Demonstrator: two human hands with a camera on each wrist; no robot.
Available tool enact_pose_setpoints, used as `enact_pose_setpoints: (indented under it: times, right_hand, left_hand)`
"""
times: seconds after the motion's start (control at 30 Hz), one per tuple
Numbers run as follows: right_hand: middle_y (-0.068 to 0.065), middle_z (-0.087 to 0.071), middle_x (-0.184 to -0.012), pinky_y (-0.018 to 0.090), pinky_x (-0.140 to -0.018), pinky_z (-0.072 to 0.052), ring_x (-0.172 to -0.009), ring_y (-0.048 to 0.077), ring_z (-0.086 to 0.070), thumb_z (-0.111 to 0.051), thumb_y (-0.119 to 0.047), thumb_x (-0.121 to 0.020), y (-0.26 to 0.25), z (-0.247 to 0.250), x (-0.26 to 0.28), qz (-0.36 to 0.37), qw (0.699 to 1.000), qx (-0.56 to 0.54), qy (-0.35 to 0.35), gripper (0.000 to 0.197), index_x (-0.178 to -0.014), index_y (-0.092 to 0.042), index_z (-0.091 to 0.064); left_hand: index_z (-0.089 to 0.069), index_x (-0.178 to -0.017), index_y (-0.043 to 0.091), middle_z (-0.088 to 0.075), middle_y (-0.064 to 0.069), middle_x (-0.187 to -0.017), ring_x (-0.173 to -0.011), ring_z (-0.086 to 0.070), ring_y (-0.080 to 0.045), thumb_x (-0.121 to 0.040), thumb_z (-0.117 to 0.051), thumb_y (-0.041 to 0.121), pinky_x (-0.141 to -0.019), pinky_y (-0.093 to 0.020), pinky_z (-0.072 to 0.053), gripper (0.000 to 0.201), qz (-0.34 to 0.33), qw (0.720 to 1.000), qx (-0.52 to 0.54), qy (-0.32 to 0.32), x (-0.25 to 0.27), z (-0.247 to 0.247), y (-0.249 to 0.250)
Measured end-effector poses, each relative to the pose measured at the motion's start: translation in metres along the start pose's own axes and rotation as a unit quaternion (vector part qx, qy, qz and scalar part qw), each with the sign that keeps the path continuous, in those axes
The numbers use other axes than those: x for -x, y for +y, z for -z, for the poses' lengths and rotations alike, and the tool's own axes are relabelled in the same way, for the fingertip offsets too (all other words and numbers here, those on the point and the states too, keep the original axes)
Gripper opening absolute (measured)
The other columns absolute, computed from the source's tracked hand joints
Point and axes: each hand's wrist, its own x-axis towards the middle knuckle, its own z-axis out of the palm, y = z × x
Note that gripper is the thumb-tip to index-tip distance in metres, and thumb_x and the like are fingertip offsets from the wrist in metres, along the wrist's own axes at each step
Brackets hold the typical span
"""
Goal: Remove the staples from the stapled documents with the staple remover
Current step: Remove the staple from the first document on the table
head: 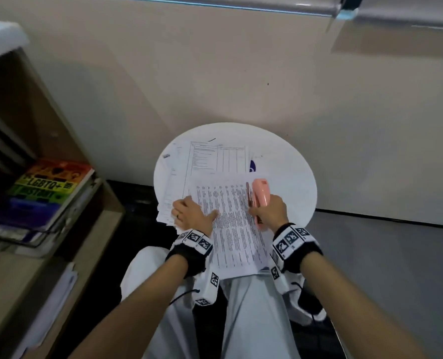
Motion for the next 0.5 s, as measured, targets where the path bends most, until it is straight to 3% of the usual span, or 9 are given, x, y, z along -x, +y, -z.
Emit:
enact_pose_setpoints:
  times: [0.07, 0.13, 0.23, 0.3, 0.43, 0.5]
  right_hand:
    - [0.009, -0.060, -0.084, 0.041, -0.076, -0.058, -0.078, 0.027, -0.061, -0.075, -0.001, -0.076, 0.004, -0.006, -0.007, -0.016, 1.000, -0.018, 0.012, 0.026, -0.095, -0.004, -0.058]
    - [0.013, -0.062, -0.089, 0.042, -0.075, -0.059, -0.079, 0.029, -0.064, -0.075, -0.002, -0.076, 0.007, -0.010, -0.012, -0.023, 0.999, -0.034, 0.028, 0.029, -0.100, -0.001, -0.060]
    - [0.017, -0.066, -0.091, 0.048, -0.069, -0.060, -0.080, 0.033, -0.069, -0.078, -0.006, -0.074, 0.012, -0.012, -0.018, -0.024, 0.998, -0.048, 0.042, 0.025, -0.090, -0.006, -0.059]
    - [0.017, -0.065, -0.091, 0.046, -0.065, -0.060, -0.080, 0.033, -0.069, -0.079, -0.009, -0.074, 0.016, -0.011, -0.020, -0.028, 0.998, -0.047, 0.044, 0.028, -0.090, -0.008, -0.057]
    - [0.016, -0.064, -0.091, 0.027, -0.045, -0.052, -0.069, 0.025, -0.065, -0.081, -0.011, -0.073, 0.024, -0.007, -0.023, -0.028, 0.997, -0.055, 0.042, 0.037, -0.100, 0.000, -0.058]
    - [0.016, -0.064, -0.092, 0.028, -0.049, -0.052, -0.072, 0.027, -0.065, -0.081, -0.011, -0.071, 0.028, -0.006, -0.025, -0.025, 0.997, -0.060, 0.042, 0.041, -0.103, 0.001, -0.057]
  left_hand:
    - [-0.037, -0.132, 0.006, -0.029, -0.013, -0.136, -0.124, -0.031, -0.033, -0.069, -0.081, 0.032, -0.104, -0.044, -0.027, 0.081, -0.014, 0.999, 0.029, 0.010, 0.001, -0.002, 0.001]
    - [-0.032, -0.138, 0.011, -0.027, -0.011, -0.138, -0.124, -0.031, -0.031, -0.072, -0.080, 0.027, -0.104, -0.046, -0.029, 0.082, -0.050, 0.998, 0.028, 0.026, 0.003, -0.004, 0.000]
    - [-0.031, -0.140, 0.016, -0.020, -0.008, -0.144, -0.129, -0.026, -0.029, -0.078, -0.075, 0.023, -0.108, -0.049, -0.027, 0.077, -0.094, 0.995, 0.011, 0.024, 0.005, -0.005, -0.004]
    - [-0.038, -0.135, 0.017, -0.019, -0.008, -0.145, -0.130, -0.023, -0.028, -0.079, -0.074, 0.020, -0.109, -0.048, -0.026, 0.067, -0.122, 0.992, 0.005, 0.029, 0.005, -0.005, -0.005]
    - [-0.051, -0.118, 0.008, -0.046, -0.009, -0.126, -0.118, -0.044, -0.028, -0.083, -0.066, 0.006, -0.100, -0.040, -0.039, 0.038, -0.191, 0.980, 0.046, 0.033, 0.000, -0.007, -0.008]
    - [-0.052, -0.117, 0.003, -0.057, -0.011, -0.111, -0.107, -0.054, -0.028, -0.088, -0.057, -0.001, -0.093, -0.038, -0.045, 0.030, -0.179, 0.976, 0.120, 0.030, -0.004, -0.006, -0.010]
